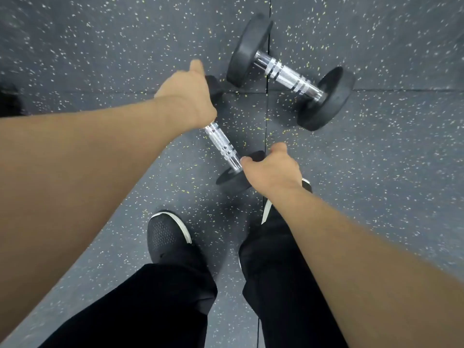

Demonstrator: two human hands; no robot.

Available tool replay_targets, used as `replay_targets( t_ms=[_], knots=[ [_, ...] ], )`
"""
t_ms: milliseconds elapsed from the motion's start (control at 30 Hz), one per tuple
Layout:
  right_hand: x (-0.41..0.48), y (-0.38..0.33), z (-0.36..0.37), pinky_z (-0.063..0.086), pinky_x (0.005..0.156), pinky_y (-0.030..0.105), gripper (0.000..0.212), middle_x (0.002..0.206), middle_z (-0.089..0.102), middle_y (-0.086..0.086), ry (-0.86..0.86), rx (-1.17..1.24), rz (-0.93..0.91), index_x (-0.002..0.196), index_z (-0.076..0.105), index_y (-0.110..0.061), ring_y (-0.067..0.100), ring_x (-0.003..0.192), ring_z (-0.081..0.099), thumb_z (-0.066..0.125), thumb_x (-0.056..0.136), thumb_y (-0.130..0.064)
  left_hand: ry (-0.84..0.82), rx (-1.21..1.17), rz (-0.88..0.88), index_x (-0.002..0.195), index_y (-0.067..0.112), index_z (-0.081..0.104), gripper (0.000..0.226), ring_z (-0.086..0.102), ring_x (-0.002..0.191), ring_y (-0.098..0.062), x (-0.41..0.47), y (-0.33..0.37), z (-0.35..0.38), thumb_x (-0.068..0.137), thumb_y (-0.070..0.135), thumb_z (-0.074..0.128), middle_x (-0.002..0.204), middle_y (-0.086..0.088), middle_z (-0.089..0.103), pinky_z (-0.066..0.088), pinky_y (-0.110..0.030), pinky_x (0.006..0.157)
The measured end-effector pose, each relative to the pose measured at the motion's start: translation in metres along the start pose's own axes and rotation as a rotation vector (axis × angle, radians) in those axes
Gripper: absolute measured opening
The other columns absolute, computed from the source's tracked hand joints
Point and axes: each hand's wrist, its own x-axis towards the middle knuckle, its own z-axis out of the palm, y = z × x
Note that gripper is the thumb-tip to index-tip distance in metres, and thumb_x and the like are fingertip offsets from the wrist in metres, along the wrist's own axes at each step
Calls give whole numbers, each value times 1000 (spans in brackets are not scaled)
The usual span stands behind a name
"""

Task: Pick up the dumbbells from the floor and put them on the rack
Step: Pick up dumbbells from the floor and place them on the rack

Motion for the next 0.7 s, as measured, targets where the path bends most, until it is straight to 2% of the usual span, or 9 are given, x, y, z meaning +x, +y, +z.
replay_targets(
  t_ms=[67, 167, 233, 333, 433, 500, 567, 633, 700],
  knots=[
    [10, 3, 9, 60, 89, 44, 74, 118, 65, 8, -43, 196, 125, 143, 35, -17, 31, 102, 67, 69, 85, -47, 6, -45, 6, 135, 13, 36, 58, 54, 95, -37, 2, -8, 3, 86, 15, 65, 113, -16, 59, 42, -41, 73],
    [17, 8, 18, 66, 73, 41, 71, 110, 70, 8, -206, 524, 288, 136, 44, -13, 29, 87, 75, 78, 79, -39, 27, -152, -32, 134, 18, 37, 54, 56, 93, -36, -1, -20, 13, 88, 21, 67, 107, -11, 60, 47, -40, 76],
    [22, 11, 25, 65, 68, 41, 66, 114, 71, 14, -290, 683, 343, 132, 53, -11, 33, 87, 77, 82, 78, -33, 53, -151, -41, 135, 18, 43, 53, 60, 106, -38, -1, -26, 16, 90, 29, 69, 113, -13, 64, 51, -41, 88],
    [20, 8, 29, 64, 77, 56, 55, 120, 68, 20, -359, 859, 382, 132, 53, -5, 38, 97, 74, 78, 83, -10, 48, -65, -14, 127, 15, 56, 45, 60, 114, -39, 0, -31, 14, 90, 36, 72, 118, -12, 67, 50, -40, 90],
    [18, 2, 23, 62, 80, 62, 44, 118, 65, 21, -323, 833, 359, 127, 54, -1, 39, 98, 72, 71, 86, 0, 46, -105, -21, 112, 19, 60, 34, 63, 107, -38, -6, -35, 10, 87, 36, 73, 104, -9, 67, 49, -35, 82],
    [16, 0, 13, 63, 79, 61, 32, 106, 66, 19, -270, 760, 323, 116, 55, 0, 37, 90, 72, 70, 87, 1, 53, -172, -50, 110, 19, 62, 32, 65, 102, -36, -15, -38, 10, 85, 36, 74, 101, -8, 69, 53, -36, 84],
    [8, -3, -5, 63, 73, 59, 21, 92, 63, 14, -192, 708, 274, 101, 55, -3, 32, 83, 69, 70, 86, 3, 63, -250, -85, 113, 19, 63, 35, 65, 101, -34, -30, -42, 9, 84, 35, 74, 102, -7, 70, 55, -39, 89],
    [-8, -9, -30, 61, 67, 60, 24, 89, 62, 12, -111, 644, 202, 99, 56, -5, 31, 85, 69, 70, 81, 3, 90, -335, -126, 112, 19, 61, 35, 64, 99, -34, -55, -42, 1, 83, 35, 76, 101, -6, 69, 55, -38, 88],
    [-36, -20, -63, 59, 77, 67, 40, 92, 64, 12, -13, 547, 131, 108, 59, -6, 33, 91, 72, 71, 70, -6, 124, -407, -155, 111, 19, 60, 36, 64, 99, -34, -90, -33, -20, 84, 36, 76, 98, -5, 67, 50, -34, 82]
  ],
)
